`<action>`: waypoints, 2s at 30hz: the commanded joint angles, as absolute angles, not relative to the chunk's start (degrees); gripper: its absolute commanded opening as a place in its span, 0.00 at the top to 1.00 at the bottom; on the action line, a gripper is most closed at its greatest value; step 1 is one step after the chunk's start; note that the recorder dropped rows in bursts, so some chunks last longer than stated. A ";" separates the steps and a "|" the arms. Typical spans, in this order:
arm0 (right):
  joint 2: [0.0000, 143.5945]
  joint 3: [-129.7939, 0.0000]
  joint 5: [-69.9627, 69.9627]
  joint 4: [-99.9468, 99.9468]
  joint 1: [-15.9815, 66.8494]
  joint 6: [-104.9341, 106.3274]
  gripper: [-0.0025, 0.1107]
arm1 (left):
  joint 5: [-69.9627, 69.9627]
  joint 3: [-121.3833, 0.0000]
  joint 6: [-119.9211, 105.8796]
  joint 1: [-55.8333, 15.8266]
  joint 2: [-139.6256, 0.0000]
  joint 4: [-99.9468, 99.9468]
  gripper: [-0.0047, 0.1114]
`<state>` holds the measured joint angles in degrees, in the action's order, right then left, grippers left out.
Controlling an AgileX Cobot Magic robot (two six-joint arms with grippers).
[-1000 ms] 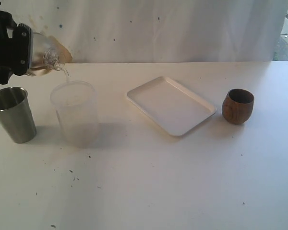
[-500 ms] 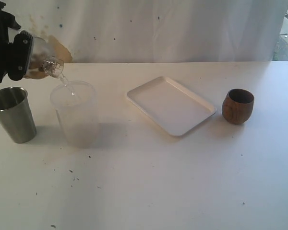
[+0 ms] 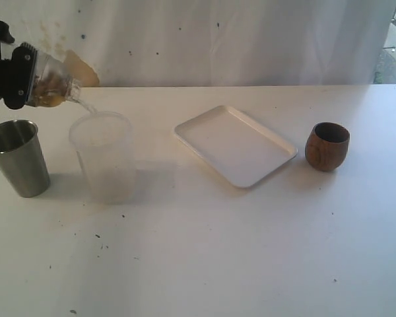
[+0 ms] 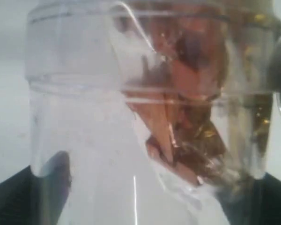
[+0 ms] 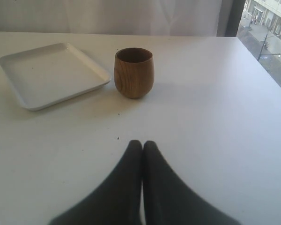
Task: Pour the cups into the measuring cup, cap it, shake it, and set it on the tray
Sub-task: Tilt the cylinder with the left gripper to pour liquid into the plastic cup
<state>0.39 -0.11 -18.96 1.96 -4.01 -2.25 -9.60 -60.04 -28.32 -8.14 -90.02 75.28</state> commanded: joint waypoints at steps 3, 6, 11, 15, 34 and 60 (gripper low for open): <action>0.00 0.00 -18.44 2.13 -3.72 -2.18 0.98 | 11.36 -60.31 -17.77 -8.24 -85.92 70.87 0.96; 0.00 0.00 -18.44 2.13 -3.72 -2.18 0.98 | 18.87 -59.04 -9.00 -7.33 -83.98 69.44 0.96; 0.00 0.00 -18.44 2.13 -3.72 -2.18 0.98 | 30.59 -54.47 6.86 -3.51 -83.47 68.51 0.96; 0.00 0.00 -18.44 2.13 -3.72 -2.18 0.98 | 45.42 -50.36 8.77 -0.15 -83.47 56.48 0.96; 0.00 0.00 -18.44 2.13 -3.72 -2.18 0.98 | 21.33 -53.34 -39.51 0.55 -84.38 49.71 0.96; 0.00 0.00 -18.44 2.10 -3.72 -2.18 0.98 | 17.00 -53.34 -52.80 0.55 -84.63 54.16 0.96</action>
<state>0.39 -0.11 -18.96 1.96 -4.01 -2.25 15.36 -52.42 -53.34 0.58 -85.07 54.72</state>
